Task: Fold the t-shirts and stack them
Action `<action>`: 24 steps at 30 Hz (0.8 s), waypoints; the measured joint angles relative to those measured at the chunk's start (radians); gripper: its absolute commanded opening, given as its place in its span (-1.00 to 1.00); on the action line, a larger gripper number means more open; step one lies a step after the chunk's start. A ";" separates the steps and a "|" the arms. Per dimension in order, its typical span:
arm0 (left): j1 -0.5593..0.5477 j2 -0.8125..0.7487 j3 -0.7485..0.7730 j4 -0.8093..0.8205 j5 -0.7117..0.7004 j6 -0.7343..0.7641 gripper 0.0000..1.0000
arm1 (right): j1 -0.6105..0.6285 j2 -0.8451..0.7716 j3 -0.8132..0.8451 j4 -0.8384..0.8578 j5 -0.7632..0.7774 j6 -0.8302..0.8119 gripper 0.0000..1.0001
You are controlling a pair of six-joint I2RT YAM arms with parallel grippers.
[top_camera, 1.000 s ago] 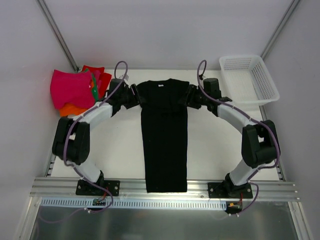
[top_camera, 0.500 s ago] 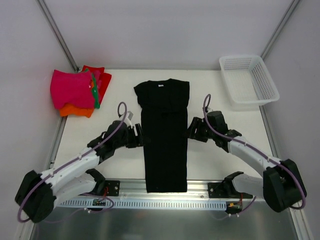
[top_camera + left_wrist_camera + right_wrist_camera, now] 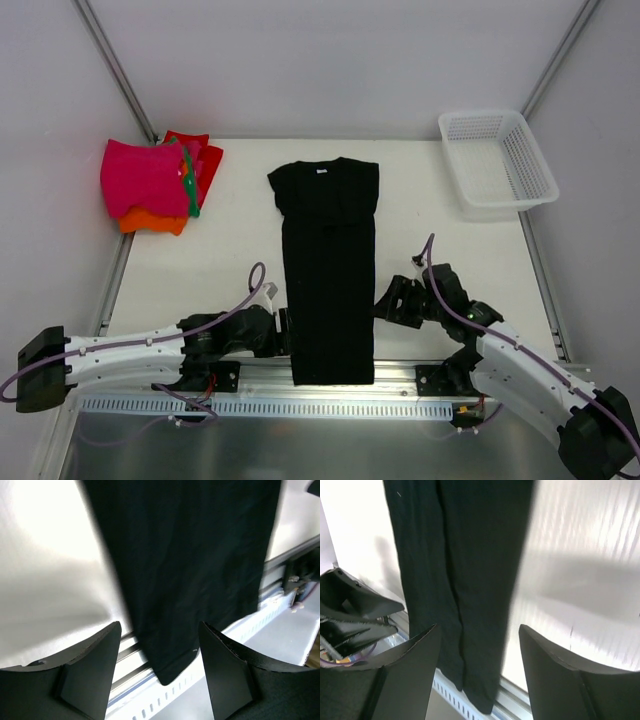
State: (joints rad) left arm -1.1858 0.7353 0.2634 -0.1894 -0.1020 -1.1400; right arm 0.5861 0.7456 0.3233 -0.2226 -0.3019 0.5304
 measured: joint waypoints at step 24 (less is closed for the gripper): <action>-0.397 0.114 -0.069 0.114 -0.406 -0.495 0.22 | 0.074 -0.063 -0.208 0.094 -0.216 0.257 0.34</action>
State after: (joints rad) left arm -1.5833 0.8497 0.1940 -0.0750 -0.5076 -1.6348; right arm 0.6598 0.6830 0.1158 -0.1287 -0.5182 0.7876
